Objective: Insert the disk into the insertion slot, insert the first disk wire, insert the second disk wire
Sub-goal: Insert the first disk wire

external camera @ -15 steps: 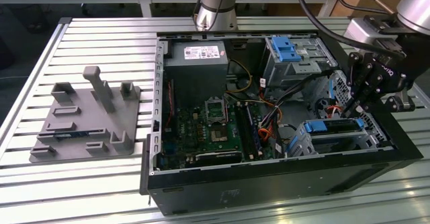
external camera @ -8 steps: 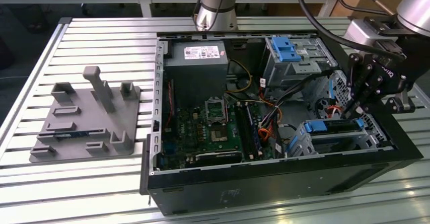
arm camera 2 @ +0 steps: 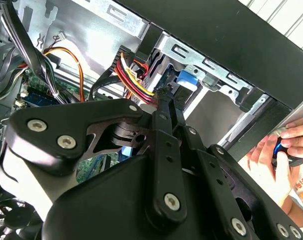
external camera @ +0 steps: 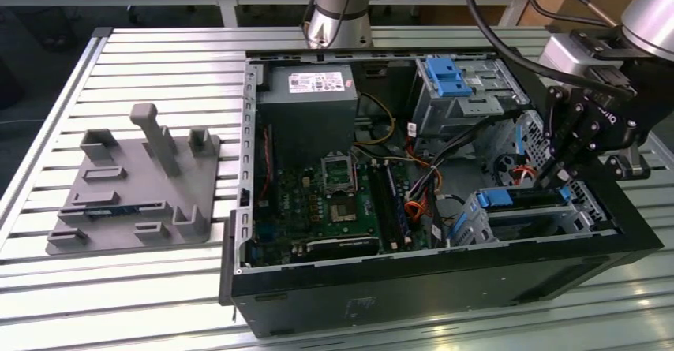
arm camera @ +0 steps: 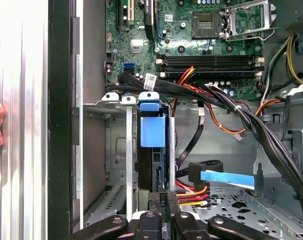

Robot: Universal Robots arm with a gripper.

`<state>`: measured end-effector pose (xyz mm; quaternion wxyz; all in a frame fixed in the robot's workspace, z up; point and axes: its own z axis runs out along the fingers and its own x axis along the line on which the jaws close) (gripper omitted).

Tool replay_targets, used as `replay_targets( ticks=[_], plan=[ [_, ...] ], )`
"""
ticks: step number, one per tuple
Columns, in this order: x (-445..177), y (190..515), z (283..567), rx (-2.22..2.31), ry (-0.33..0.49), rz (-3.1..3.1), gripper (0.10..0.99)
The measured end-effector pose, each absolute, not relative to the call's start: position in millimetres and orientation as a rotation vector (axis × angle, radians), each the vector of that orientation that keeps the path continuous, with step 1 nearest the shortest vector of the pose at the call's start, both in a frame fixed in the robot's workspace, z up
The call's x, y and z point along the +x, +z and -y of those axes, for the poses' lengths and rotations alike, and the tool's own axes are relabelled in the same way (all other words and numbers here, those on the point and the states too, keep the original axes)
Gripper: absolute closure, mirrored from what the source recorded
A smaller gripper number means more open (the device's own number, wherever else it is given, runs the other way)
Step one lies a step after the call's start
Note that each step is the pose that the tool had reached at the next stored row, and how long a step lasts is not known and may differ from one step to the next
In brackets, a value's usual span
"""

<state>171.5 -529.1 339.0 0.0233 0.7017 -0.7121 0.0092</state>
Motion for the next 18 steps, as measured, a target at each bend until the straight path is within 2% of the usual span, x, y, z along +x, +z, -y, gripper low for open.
replay_targets(
  ticks=[18],
  plan=[
    [171.5,334.2,529.4,2.172,0.029,2.204,0.922]
  ],
)
